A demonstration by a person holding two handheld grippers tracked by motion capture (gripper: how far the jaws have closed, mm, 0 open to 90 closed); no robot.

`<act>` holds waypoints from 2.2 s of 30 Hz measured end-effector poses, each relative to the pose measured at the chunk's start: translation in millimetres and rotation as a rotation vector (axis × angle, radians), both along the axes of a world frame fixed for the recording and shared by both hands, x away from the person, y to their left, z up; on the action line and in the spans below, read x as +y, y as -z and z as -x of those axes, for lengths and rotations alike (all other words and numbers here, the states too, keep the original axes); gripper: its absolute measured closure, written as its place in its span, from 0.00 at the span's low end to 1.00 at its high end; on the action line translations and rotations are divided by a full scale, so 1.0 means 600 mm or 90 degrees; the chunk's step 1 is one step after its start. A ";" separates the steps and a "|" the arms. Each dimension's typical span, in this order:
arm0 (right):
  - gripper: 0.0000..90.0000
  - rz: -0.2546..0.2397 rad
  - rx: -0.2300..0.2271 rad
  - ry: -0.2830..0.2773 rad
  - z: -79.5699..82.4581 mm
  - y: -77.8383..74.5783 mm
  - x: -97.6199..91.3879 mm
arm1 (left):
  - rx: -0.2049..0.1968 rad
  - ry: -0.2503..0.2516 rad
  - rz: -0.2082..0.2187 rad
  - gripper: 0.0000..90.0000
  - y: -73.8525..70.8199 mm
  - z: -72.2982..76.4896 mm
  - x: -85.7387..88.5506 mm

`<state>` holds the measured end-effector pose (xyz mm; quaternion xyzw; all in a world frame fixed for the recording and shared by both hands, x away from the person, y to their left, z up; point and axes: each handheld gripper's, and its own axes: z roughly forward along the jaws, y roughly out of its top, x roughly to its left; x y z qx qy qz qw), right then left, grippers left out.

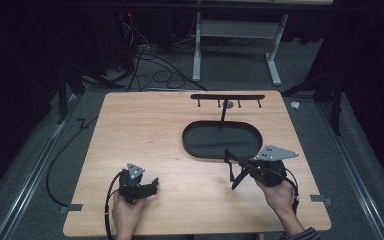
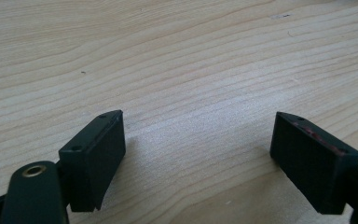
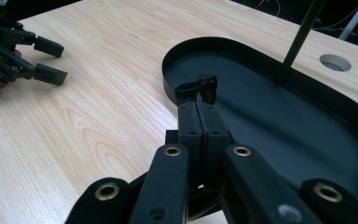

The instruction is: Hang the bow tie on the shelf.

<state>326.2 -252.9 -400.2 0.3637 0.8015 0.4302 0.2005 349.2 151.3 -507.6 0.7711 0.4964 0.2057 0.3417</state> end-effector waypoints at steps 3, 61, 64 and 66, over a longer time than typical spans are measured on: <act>1.00 -0.002 -0.003 -0.002 -0.005 -0.006 -0.001 | 0.000 0.000 0.000 0.21 0.000 0.000 0.000; 1.00 -0.010 -0.013 0.023 -0.089 -0.067 -0.019 | -0.001 0.000 -0.001 0.21 0.000 0.000 0.000; 1.00 -0.009 -0.012 0.024 -0.092 -0.069 -0.020 | 0.000 0.000 -0.001 0.21 0.000 0.000 0.000; 1.00 -0.008 -0.014 0.026 -0.095 -0.071 -0.021 | 0.000 0.000 -0.001 0.21 0.000 0.000 0.000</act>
